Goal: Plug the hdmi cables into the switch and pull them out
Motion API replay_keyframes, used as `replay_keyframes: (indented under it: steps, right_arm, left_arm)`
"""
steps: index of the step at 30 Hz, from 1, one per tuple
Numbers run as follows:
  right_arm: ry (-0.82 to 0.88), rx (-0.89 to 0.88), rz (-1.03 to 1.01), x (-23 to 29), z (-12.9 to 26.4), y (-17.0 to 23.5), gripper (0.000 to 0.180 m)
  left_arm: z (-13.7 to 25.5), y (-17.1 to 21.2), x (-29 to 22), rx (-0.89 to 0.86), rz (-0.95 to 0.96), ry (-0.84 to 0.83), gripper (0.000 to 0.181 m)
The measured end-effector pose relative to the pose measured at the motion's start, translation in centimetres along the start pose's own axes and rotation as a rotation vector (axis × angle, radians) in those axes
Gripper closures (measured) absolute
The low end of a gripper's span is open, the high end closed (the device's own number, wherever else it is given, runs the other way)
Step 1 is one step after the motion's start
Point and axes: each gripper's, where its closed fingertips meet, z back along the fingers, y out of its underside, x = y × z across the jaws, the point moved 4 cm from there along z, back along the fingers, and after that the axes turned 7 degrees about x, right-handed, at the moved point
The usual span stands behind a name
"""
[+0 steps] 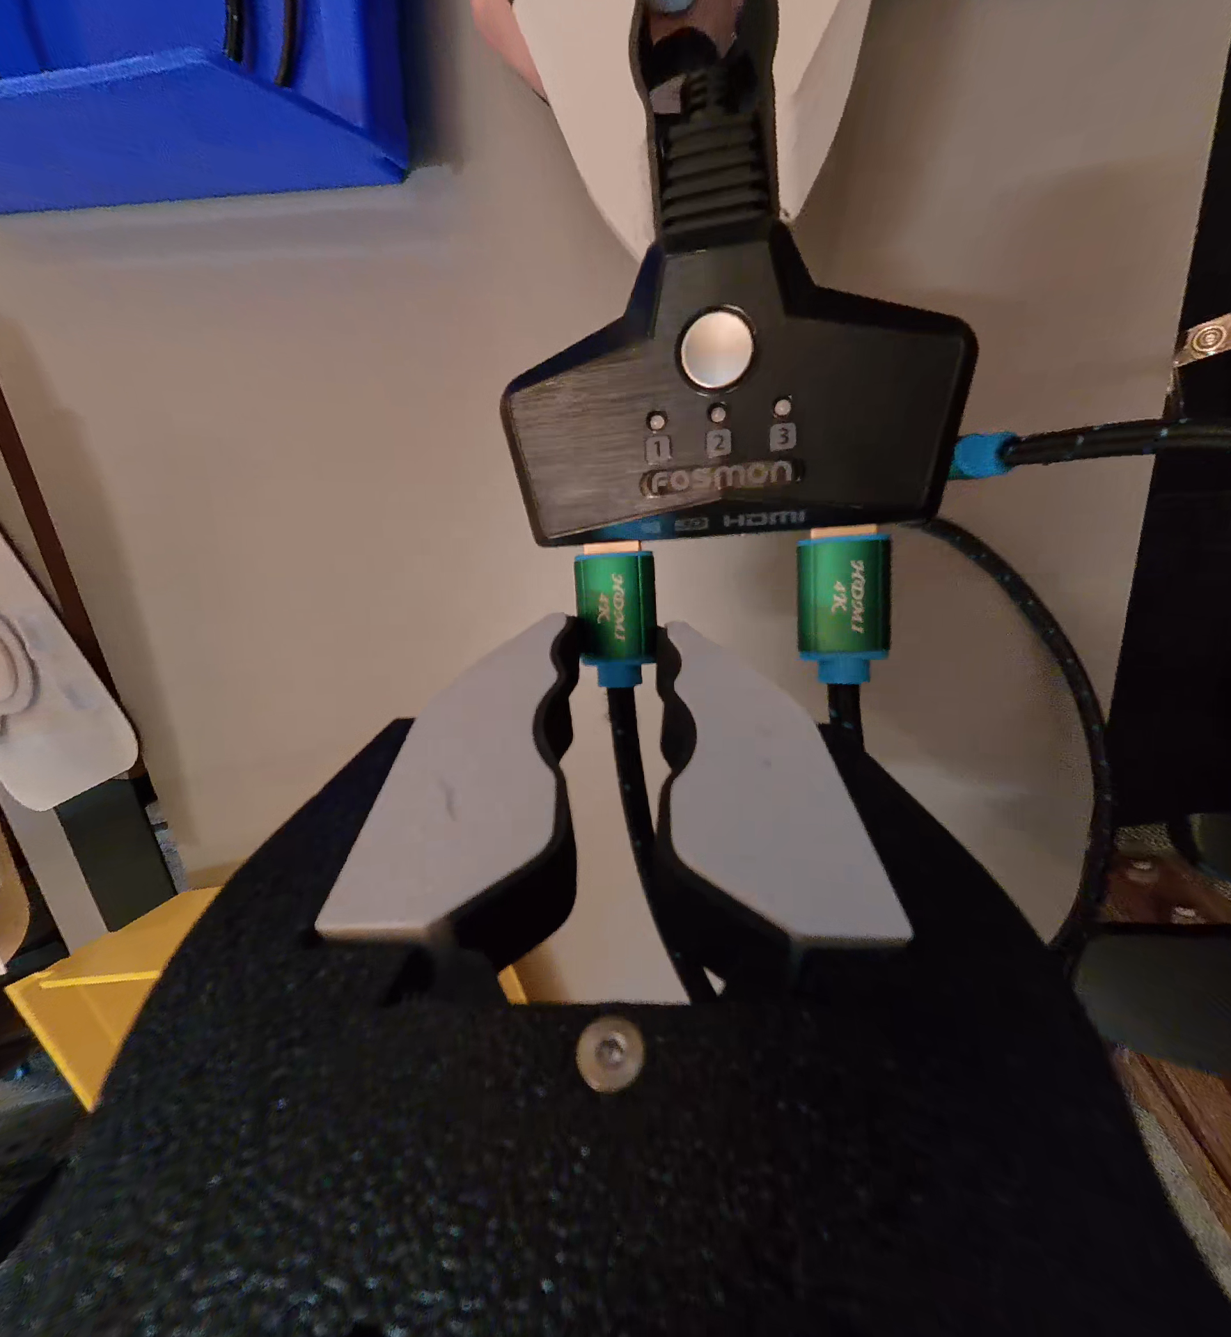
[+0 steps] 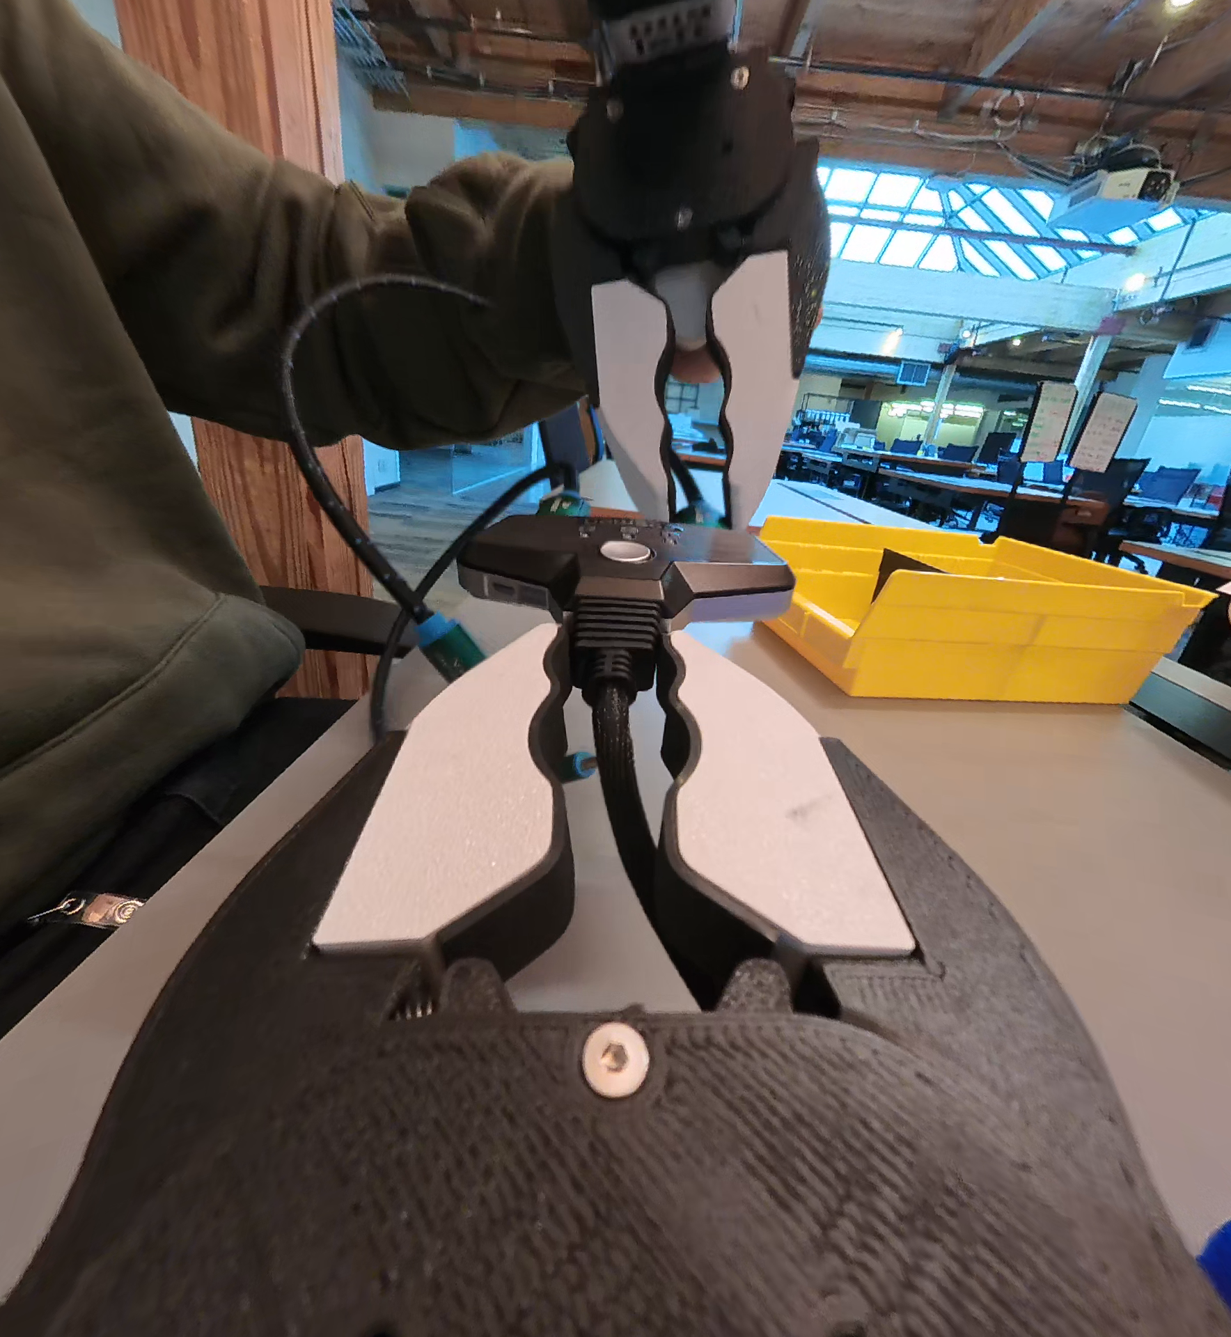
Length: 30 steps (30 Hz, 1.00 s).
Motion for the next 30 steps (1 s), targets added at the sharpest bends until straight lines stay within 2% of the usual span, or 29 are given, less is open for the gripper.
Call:
replay_keyframes:
  steps: [1, 6, 8, 10, 13, 15, 18, 21, 25, 30]
  right_arm:
    - [0.001, 0.006, 0.001, 0.0, -0.1, 0.0, 0.157]
    - [0.040, 0.015, 0.016, -0.4, -0.3, 0.1, 0.158]
    - [0.075, 0.011, 0.011, -0.8, -0.2, 0.1, 0.158]
    - [0.126, 0.004, 0.012, -1.2, 0.0, 0.0, 0.158]
    - [0.207, -0.007, 0.017, -2.0, 0.5, -0.6, 0.158]
    - [0.267, -0.016, 0.028, -2.6, 0.7, -1.2, 0.158]
    - [0.335, -0.033, 0.061, -3.0, 1.0, -2.8, 0.158]
    - [0.391, -0.047, 0.105, -3.2, 1.1, -4.9, 0.157]
    - [0.423, -0.133, 0.154, -4.2, 2.0, -8.7, 0.157]
    - [0.445, -0.257, 0.272, -9.1, 4.7, -16.1, 0.158]
  left_arm:
    - [-0.1, 0.2, 0.0, -0.007, 0.004, -0.005, 0.162]
    - [1.2, 0.5, 0.4, -0.144, 0.110, -0.022, 0.159]
    - [3.5, 0.7, 1.8, -0.243, 0.234, -0.104, 0.145]
    - [6.6, 1.4, 2.8, -0.401, 0.340, -0.189, 0.138]
    - [11.0, 4.6, 3.5, -0.658, 0.525, -0.331, 0.130]
    - [11.7, 8.3, 3.6, -0.744, 0.658, -0.434, 0.130]
    - [8.2, 14.9, 2.6, -0.700, 0.840, -0.523, 0.127]
    - [2.3, 19.3, 0.2, -0.688, 0.997, -0.483, 0.129]
    - [-3.7, 20.0, -2.6, -0.766, 1.081, -0.383, 0.137]
    - [-6.5, 18.7, -3.0, -0.720, 1.036, -0.403, 0.137]
